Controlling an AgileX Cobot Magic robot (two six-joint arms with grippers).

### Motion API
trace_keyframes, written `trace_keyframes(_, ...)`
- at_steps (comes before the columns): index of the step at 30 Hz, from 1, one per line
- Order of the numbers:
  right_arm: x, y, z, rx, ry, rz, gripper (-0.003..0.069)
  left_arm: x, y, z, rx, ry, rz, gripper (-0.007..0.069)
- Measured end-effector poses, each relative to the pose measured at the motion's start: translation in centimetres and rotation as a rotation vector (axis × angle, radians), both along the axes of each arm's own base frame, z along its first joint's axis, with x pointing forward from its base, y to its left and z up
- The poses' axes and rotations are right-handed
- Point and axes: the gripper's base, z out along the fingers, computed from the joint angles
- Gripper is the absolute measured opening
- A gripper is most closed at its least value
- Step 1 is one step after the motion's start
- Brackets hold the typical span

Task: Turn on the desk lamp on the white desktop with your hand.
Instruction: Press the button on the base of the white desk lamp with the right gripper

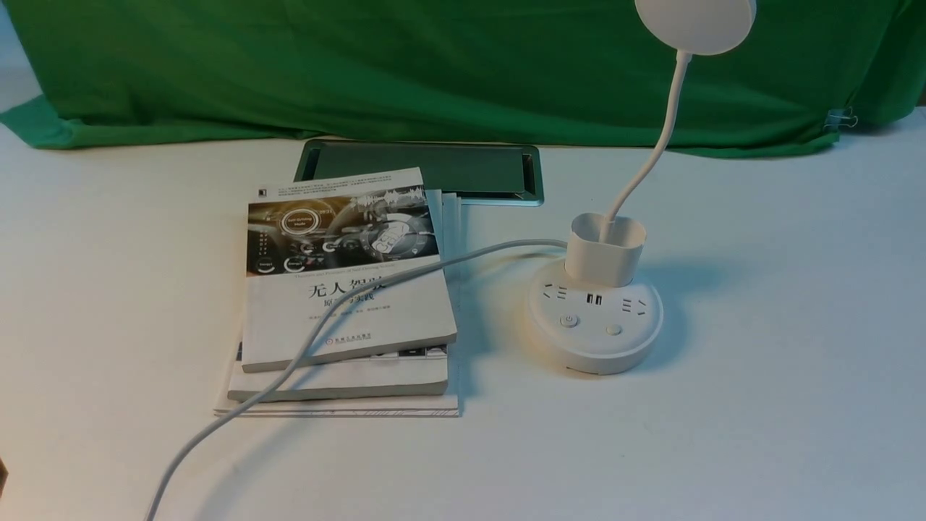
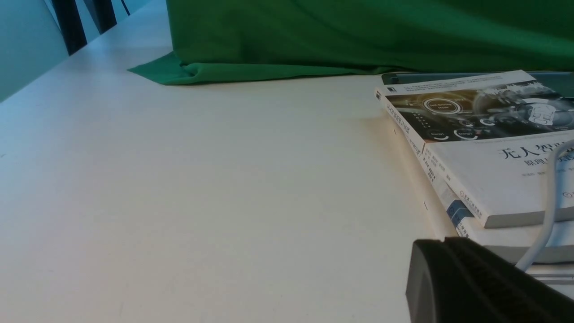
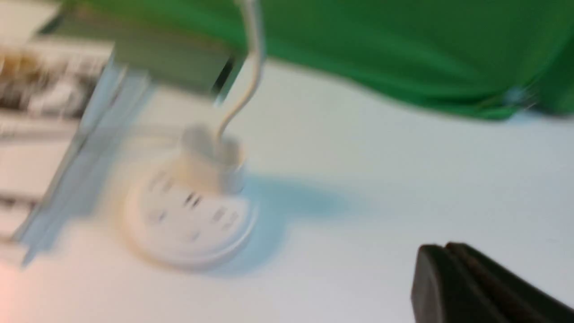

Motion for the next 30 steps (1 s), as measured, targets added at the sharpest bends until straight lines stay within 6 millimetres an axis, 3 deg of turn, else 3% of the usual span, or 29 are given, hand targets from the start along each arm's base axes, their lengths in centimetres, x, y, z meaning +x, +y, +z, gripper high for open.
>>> trace_keyframes(5, 3.6, 3.5, -1.6, -0.073, 0.155, 0.157, 0.0029, 0.0, 0.0, 0.0, 0.0, 0.0, 0.0, 0.0021)
trace_keyframes(13, 9.6, 9.4, -8.6, -0.203, 0.428, 0.306, 0.0029, 0.0, 0.0, 0.0, 0.0, 0.0, 0.0, 0.0021)
trace_keyframes(15, 10.3, 10.0, -10.0, -0.216, 0.468, 0.315, 0.0029, 0.0, 0.0, 0.0, 0.0, 0.0, 0.0, 0.0021)
trace_keyframes(19, 12.4, 11.4, -14.7, -0.249, 0.565, 0.329, 0.0029, 0.0, 0.0, 0.0, 0.0, 0.0, 0.0, 0.0021)
trace_keyframes(23, 13.8, 12.0, -16.9, -0.25, 0.546, 0.319, 0.0029, 0.0, 0.0, 0.0, 0.0, 0.0, 0.0, 0.0021)
trace_keyframes(30, 14.4, 13.5, -18.5, -0.253, 0.509, 0.338, 0.003, 0.0, 0.0, 0.0, 0.0, 0.0, 0.0, 0.0021)
